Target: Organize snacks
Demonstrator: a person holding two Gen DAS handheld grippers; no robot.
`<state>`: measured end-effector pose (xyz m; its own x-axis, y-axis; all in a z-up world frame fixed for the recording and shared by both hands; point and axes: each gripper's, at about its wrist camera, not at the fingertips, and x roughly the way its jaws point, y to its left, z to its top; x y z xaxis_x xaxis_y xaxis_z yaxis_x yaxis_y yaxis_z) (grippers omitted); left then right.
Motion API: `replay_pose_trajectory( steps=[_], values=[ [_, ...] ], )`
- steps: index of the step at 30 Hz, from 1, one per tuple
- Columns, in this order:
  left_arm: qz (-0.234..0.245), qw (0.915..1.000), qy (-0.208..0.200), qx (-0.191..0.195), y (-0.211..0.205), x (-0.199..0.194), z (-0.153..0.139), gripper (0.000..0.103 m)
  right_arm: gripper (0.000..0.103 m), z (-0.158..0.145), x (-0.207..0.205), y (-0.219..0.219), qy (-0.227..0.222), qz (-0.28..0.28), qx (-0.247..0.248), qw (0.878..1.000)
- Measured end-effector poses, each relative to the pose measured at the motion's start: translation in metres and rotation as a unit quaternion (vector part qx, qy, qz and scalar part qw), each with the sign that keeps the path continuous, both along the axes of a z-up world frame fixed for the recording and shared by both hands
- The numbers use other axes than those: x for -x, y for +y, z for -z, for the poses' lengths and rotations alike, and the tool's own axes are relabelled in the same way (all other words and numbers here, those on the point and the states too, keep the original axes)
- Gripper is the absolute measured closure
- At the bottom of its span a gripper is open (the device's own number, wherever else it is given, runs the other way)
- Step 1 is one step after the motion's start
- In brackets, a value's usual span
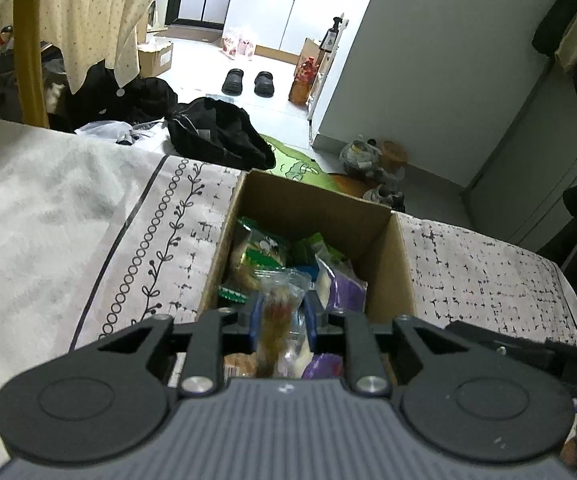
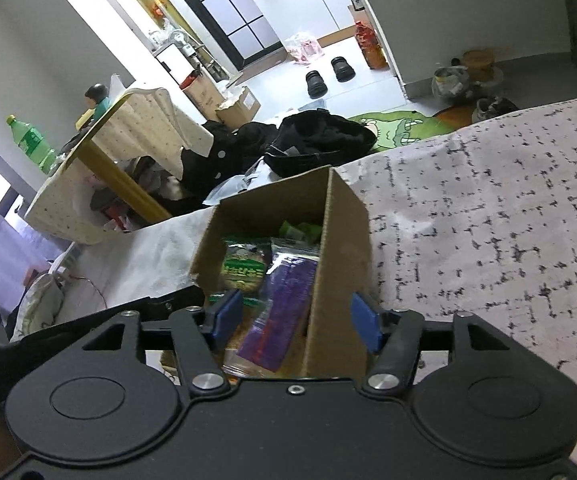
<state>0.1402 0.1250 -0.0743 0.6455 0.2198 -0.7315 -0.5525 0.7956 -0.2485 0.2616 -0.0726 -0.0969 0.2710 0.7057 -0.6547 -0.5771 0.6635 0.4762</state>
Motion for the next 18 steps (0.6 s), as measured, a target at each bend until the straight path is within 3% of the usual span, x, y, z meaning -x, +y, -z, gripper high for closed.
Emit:
replay_pose_trajectory(
  steps=[2,4,14,18],
  values=[
    [-0.001,1.0000,0.004,-0.002,-0.001,-0.001,0.001,0.079,0.040,0.001,-0.001,-0.004,0.000,0.002,0.000,1.000],
    [-0.006,0.9999,0.009,-0.006,-0.001,0.000,0.002,0.066,0.038,0.000,-0.002,-0.009,0.000,0.006,-0.001,1.000],
    [-0.016,0.9997,0.014,-0.011,-0.004,0.011,-0.004,0.049,0.035,0.002,-0.010,-0.036,0.007,0.021,0.003,1.000],
    [-0.018,0.9992,0.022,-0.029,-0.011,0.017,-0.011,0.040,0.034,-0.006,-0.010,-0.046,0.000,0.021,0.006,1.000]
  ],
)
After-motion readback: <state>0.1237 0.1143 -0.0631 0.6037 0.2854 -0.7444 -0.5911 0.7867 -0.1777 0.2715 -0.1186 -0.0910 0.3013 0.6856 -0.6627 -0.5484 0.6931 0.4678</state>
